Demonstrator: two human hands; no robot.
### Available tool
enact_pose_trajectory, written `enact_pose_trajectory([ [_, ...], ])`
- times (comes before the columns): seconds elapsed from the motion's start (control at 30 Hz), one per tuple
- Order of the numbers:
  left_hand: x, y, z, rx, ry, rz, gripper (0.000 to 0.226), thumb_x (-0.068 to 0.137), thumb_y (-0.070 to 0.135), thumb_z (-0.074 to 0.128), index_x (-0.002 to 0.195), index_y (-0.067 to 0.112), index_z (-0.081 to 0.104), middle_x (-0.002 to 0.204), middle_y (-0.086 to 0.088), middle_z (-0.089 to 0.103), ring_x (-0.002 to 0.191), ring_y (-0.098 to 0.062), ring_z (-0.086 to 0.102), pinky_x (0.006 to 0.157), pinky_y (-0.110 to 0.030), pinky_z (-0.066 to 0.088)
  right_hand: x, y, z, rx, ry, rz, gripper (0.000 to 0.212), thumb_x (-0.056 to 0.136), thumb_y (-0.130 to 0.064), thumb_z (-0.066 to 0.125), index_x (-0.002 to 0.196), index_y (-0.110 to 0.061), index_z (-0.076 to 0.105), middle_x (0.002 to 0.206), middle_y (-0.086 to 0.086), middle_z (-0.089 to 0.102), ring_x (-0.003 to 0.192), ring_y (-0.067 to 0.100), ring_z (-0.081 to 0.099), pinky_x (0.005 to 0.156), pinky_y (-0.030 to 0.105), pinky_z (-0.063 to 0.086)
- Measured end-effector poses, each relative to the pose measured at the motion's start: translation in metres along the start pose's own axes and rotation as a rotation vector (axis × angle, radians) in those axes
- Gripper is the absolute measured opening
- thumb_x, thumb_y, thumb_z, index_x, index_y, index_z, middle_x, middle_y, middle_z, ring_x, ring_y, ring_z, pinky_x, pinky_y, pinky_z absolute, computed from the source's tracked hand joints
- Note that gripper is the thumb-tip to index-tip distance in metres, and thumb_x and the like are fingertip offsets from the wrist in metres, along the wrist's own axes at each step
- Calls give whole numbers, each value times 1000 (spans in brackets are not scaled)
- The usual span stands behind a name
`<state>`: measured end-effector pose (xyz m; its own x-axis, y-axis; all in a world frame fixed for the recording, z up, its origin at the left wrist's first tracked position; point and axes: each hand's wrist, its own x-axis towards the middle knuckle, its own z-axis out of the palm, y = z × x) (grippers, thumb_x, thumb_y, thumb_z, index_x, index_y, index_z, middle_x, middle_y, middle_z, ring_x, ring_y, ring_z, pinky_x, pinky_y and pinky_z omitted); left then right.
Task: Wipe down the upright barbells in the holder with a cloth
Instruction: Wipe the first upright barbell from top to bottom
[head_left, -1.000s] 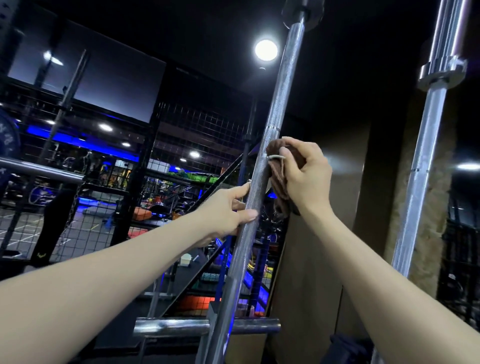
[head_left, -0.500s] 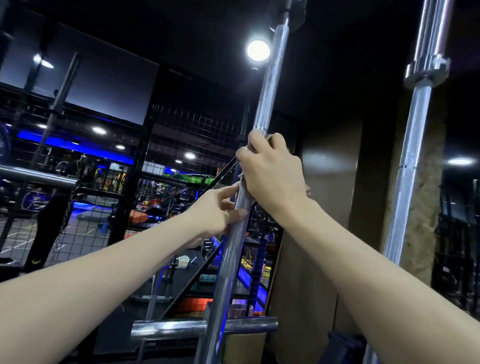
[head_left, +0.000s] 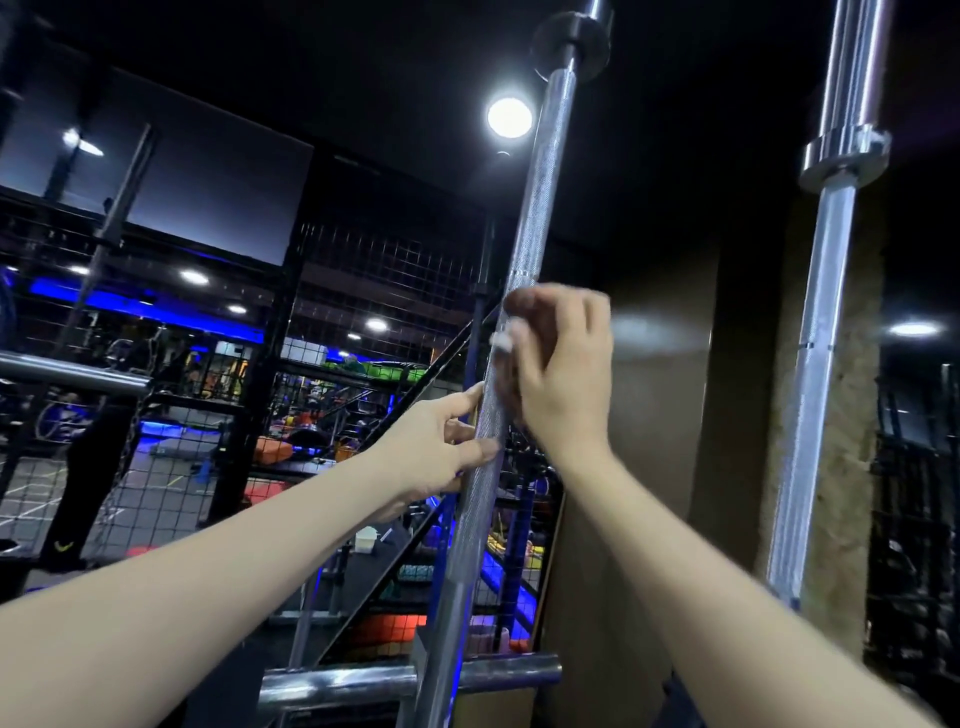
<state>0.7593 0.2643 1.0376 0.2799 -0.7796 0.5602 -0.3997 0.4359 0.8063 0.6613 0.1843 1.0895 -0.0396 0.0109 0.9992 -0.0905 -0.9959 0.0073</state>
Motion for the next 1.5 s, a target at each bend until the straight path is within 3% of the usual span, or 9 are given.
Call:
enact_pose_trajectory([
  [0.1,-1,-1,-2,6,-8,12,61,91,10,62,141,36,41,87,-2,56,61,-3,51,55,-18,45,-35,6,-5,13,-59,-37,21,88,-18,57,106,-6,57,104,-3,41,90,15,50,72,10,34],
  [0.3,-1,-2,-5,59,14,-5,68,88,14,64,144,38,34,117,-10,60,99,-18,59,87,-34,54,44,-4,5,-76,72,-40,18,89,-17,57,105,-10,61,110,8,52,97,26,50,71,12,26],
  [0.47,-1,-3,-6,85,-1,39,64,90,14,63,143,39,36,117,-23,57,75,-12,59,71,-27,52,-15,-2,16,-16,82,-12,30,90,-18,55,115,-2,53,117,17,44,104,18,36,89,-2,17],
  [0.57,0,-6,-7,114,11,26,64,88,17,65,142,39,38,125,-28,49,114,-39,55,94,-49,46,-25,-4,13,-27,-6,-24,28,90,-15,58,113,-1,52,116,17,42,102,19,35,86,-3,19],
  [0.67,1,-7,-6,88,17,37,69,87,19,66,144,38,34,105,-9,60,92,-20,59,84,-36,51,20,-9,16,-81,94,-41,21,89,-11,60,108,-5,56,115,15,47,101,24,40,84,-6,15],
  [0.87,6,-12,-8,92,21,45,66,86,18,68,140,41,37,106,-5,63,107,-27,62,95,-41,51,46,-4,24,-116,162,-59,22,87,-12,60,107,-3,54,114,19,47,98,28,41,86,-5,13],
  [1.03,6,-13,-10,92,9,79,53,88,19,66,132,44,49,104,-15,62,79,-16,51,66,-28,46,-15,0,18,-143,-4,-162,21,90,-27,49,107,-15,43,117,9,40,103,22,37,79,15,26],
  [1.3,5,-22,-9,102,52,85,71,84,28,69,143,41,31,118,2,58,110,-16,58,99,-37,47,31,5,22,-179,63,-160,22,89,-14,60,109,-5,57,116,18,46,97,28,40,79,5,21],
  [1.5,-18,-50,0,59,-41,39,32,92,23,59,115,44,49,62,21,56,58,2,48,61,-22,40,-40,8,11,-189,-70,-238,21,90,-27,48,107,-16,41,115,14,43,100,30,42,74,22,32],
])
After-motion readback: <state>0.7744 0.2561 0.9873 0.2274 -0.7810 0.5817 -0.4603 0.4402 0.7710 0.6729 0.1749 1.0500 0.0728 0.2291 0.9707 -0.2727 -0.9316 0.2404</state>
